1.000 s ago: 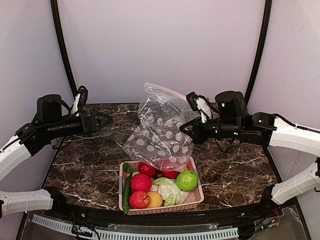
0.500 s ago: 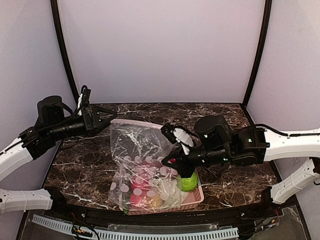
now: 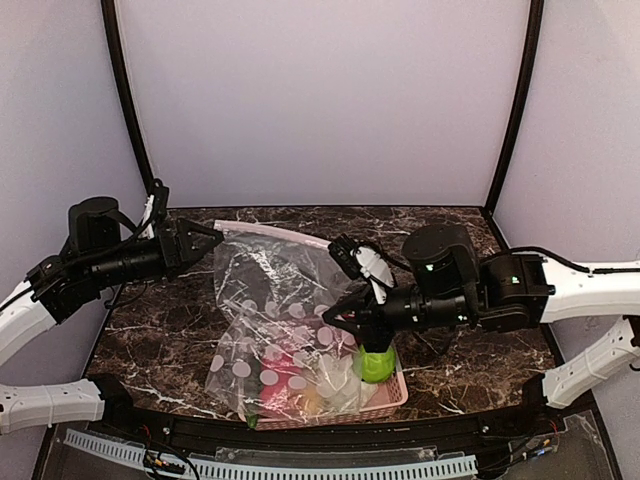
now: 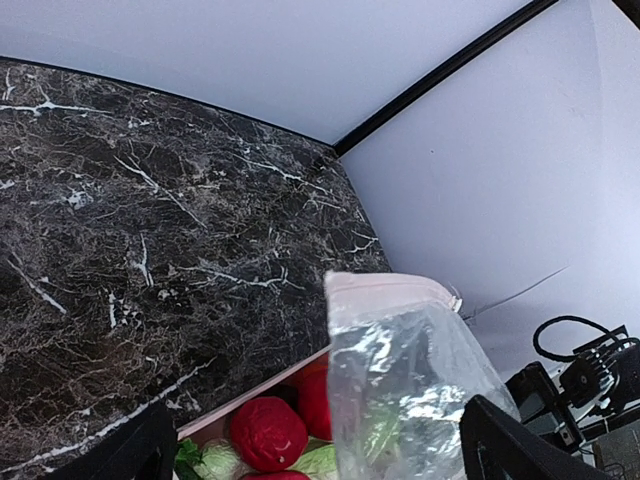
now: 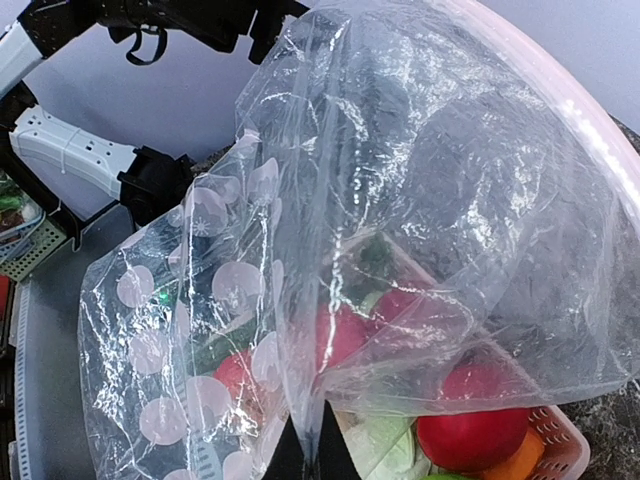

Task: Place the food in the zip-top bag and seal the zipper
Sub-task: Pass from the right arm to the left

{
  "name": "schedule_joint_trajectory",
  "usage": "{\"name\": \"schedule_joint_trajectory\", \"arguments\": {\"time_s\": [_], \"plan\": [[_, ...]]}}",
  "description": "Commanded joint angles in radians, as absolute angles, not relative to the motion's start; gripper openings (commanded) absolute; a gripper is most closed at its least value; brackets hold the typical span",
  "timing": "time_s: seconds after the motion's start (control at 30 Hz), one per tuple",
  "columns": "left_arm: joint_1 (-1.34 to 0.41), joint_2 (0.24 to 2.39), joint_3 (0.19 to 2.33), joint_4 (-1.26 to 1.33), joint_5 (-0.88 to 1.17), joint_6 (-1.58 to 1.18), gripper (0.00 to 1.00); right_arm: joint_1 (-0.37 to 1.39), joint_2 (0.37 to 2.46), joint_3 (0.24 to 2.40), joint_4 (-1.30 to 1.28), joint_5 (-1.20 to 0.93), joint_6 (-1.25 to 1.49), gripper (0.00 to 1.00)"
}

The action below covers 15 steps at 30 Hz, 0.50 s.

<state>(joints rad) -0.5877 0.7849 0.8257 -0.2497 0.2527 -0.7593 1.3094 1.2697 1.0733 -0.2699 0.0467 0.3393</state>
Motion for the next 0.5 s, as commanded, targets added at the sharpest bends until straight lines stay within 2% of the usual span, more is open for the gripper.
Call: {"name": "schedule_joint_trajectory", "arguments": {"time_s": [0.0, 0.4, 0.47], "plan": [[-0.592, 0.78, 0.841, -0.272, 0.262, -0.76, 1.0, 1.322, 1.229, 1.063, -0.209, 0.05, 0.35, 0.0], [-0.592, 0.808, 0.844, -0.132, 0.356, -0.841, 1.0, 1.324, 1.235, 1.052, -0.202, 0.005, 0.354, 0.0], [-0.592, 0.818, 0.841, -0.114, 0.371, -0.851, 0.95, 1.325, 1.236, 1.055, -0.202, -0.022, 0.352, 0.0]]}}
